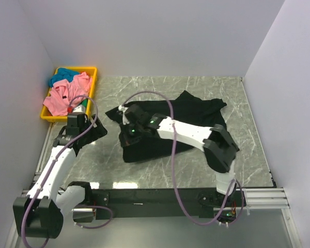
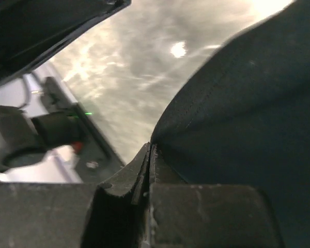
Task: Fold and stack the t-shirts
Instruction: Flatten the tshirt out
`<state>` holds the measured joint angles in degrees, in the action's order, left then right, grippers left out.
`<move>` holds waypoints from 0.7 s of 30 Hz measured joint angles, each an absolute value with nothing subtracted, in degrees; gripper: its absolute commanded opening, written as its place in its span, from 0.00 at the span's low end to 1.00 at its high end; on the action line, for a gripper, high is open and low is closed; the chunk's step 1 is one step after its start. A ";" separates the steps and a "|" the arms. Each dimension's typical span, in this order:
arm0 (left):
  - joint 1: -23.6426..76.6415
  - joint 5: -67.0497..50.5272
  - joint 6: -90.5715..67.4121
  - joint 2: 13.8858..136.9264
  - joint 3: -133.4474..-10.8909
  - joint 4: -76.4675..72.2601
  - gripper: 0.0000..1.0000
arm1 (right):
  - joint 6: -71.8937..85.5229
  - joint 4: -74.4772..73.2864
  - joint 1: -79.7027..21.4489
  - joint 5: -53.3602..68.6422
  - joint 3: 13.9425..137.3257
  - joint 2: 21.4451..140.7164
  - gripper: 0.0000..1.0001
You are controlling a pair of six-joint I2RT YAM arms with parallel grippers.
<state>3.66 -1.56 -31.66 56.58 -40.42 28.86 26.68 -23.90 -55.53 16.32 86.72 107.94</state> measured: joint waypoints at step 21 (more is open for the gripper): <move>17.21 -5.48 -42.63 56.80 -43.03 30.61 0.76 | 28.36 -22.00 -34.24 4.05 62.15 87.31 0.50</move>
